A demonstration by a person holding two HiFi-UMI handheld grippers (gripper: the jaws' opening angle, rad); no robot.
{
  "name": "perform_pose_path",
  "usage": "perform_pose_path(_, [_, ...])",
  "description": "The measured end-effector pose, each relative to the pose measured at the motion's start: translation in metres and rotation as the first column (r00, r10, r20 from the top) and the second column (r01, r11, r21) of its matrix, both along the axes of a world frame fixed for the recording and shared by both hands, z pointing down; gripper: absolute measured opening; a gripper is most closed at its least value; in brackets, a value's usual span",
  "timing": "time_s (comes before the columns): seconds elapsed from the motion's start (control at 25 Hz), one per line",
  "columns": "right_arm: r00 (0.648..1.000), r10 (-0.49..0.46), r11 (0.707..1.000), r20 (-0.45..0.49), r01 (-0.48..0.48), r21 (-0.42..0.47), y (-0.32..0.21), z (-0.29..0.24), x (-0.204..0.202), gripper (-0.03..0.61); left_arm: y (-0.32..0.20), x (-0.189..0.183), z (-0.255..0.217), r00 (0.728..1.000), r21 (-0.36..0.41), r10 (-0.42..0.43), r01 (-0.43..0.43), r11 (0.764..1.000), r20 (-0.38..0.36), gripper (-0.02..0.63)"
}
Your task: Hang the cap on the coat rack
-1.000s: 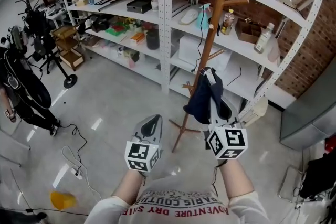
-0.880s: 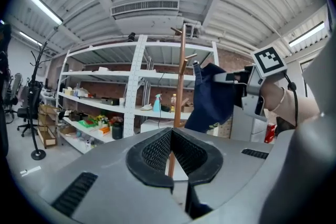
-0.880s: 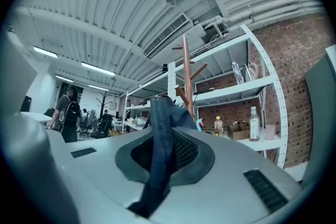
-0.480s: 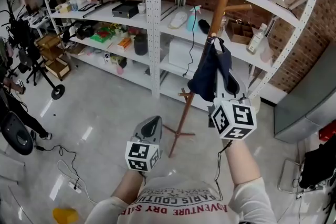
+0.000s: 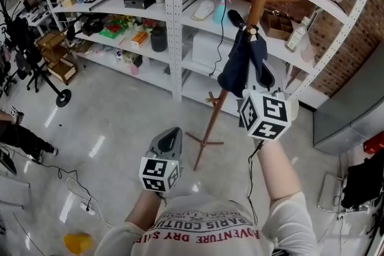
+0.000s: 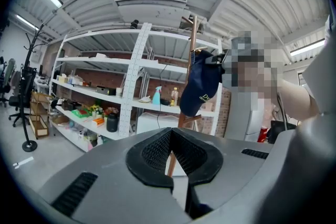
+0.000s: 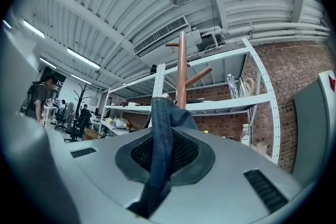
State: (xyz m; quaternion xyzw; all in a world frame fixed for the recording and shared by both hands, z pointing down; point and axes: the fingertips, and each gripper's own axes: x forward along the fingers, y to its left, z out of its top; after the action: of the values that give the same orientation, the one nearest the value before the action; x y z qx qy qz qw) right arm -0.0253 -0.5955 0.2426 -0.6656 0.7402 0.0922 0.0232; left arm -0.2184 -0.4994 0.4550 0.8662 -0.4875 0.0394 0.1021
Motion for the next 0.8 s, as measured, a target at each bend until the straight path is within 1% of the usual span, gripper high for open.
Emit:
perform_pose_path(0.28, [0.999,0.034,0.998,-0.007,-0.034,-0.048,-0.019,0.025,0.007,0.028,0.002,0.005,0.020,1.000,-0.047,0.021,-0.021,0.999,0.002,0.005])
perform_pose_path(0.44, [0.998,0.055,0.997,-0.002,-0.055,-0.059,-0.028,0.036,0.017,0.028,0.001,0.003,0.024,1.000,-0.058,0.005,-0.005,0.998,0.000,0.005])
perform_pose_path(0.64, [0.999,0.038,0.994,-0.007,-0.038,-0.099,-0.034,0.053,0.018,0.028,0.001,0.005,0.026,1.000,-0.065,-0.002,0.001,0.998,-0.019,0.005])
perform_pose_path(0.8, [1.000,0.012,0.996,-0.022,-0.014,-0.085,-0.028,0.059,0.015,0.028,0.006,0.013,0.027,1.000,-0.069,0.012,-0.013,0.998,-0.011,0.005])
